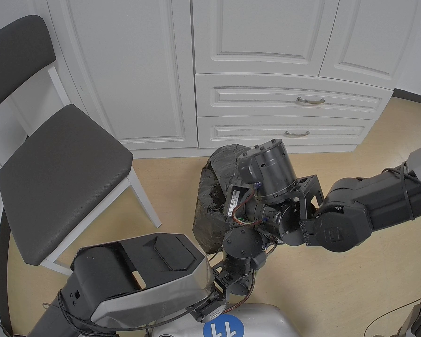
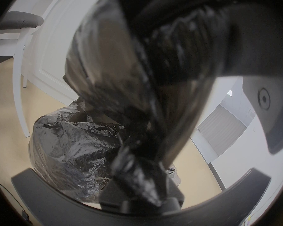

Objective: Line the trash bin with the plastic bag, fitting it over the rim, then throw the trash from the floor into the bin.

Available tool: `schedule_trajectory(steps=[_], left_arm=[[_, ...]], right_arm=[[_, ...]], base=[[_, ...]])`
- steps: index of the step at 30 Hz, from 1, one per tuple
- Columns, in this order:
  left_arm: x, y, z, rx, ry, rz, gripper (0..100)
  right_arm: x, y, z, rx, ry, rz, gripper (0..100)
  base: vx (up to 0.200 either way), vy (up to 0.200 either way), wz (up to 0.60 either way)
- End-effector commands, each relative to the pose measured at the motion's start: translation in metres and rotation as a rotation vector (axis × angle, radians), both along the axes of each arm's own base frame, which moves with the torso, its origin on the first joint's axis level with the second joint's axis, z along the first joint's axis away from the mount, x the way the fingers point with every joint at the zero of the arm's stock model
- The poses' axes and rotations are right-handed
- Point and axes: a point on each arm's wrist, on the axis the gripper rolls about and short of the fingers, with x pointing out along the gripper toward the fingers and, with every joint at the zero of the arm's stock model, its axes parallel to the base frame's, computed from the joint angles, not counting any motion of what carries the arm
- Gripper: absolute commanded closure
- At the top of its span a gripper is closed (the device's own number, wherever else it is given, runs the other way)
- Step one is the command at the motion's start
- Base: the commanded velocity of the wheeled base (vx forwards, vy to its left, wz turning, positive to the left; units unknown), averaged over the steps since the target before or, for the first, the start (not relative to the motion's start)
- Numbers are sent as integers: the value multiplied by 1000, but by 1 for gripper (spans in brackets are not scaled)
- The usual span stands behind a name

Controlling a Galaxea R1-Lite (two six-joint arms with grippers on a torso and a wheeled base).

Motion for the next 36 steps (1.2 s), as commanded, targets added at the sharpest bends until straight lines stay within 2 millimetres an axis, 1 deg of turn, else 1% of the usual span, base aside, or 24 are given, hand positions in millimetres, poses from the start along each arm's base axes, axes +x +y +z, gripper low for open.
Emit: schedule_trajectory(steps=[1, 2, 3, 5, 8, 9, 10, 12, 14, 15, 16, 18, 20, 22, 24, 25, 27, 29, 32, 33, 35, 36], left_arm=[[-1, 0, -1, 4, 4, -2, 100], [-1, 0, 0, 3, 3, -2, 100], [-2, 0, -1, 3, 3, -3, 100], [-3, 1, -1, 4, 3, -5, 100], [-4, 3, -1, 18, 0, -4, 100], [-6, 5, -1, 37, -1, -9, 100], [-6, 5, -2, 41, -2, -11, 100], [-9, 9, 1, 72, -12, -13, 100], [-11, 11, 3, 81, -13, -17, 100], [-13, 14, 4, 92, -13, -34, 100], [-13, 14, 4, 92, -13, -34, 100], [-20, 22, 9, 108, -21, -84, 100], [-25, 27, 12, 110, -31, -111, 100], [-34, 37, 22, 133, -57, -176, 100], [-39, 43, 31, 141, -68, -200, 100], [-40, 44, 32, 141, -68, -204, 100], [-47, 53, 46, 136, -78, -243, 100], [-50, 57, 51, 138, -86, -266, 100], [-51, 60, 53, 140, -87, -277, 100], [-51, 60, 53, 140, -87, -275, 100], [-51, 60, 53, 140, -87, -275, 100], [-50, 60, 51, 144, -83, -275, 100]], right_arm=[[-1, -3, 2, 0, -2, -4, 100], [-1, -4, 3, 1, -4, -7, 100], [0, -5, 4, 1, -8, -9, 0], [0, -10, 8, -1, -15, -15, 0], [-1, -23, 15, -25, -29, -30, 0], [0, -35, 19, -60, -47, -34, 0], [1, -38, 21, -63, -52, -34, 0], [-2, -52, 35, -70, -85, -44, 0], [-4, -58, 39, -70, -91, -46, 0], [-7, -65, 44, -67, -99, -49, 0], [-7, -65, 44, -67, -99, -49, 0], [-12, -78, 54, -84, -125, -55, 0], [-15, -86, 58, -96, -138, -59, 0], [-23, -97, 68, -103, -163, -59, 0], [-28, -102, 73, -102, -176, -50, 0], [-28, -103, 73, -102, -177, -50, 0], [-37, -111, 80, -102, -195, -29, 0], [-41, -114, 81, -106, -200, -12, 0], [-47, -118, 83, -112, -208, 2, 0], [-52, -119, 84, -114, -209, 26, 0], [-54, -119, 82, -118, -206, 41, 0], [-56, -115, 75, -135, -188, 84, 0]], base=[[0, 0, 0], [0, 0, 0], [0, 0, 0], [0, 0, 0], [0, 0, 0], [0, 0, 0], [0, 0, 0], [0, 0, 0], [0, 0, 0], [0, 0, 0], [0, 0, 0], [0, 0, 0], [0, 0, 0], [0, 0, 0], [0, 0, 0], [0, 0, 0], [0, 0, 0], [0, 0, 0], [0, 0, 0], [0, 0, 0], [0, 0, 0], [0, 0, 0]])
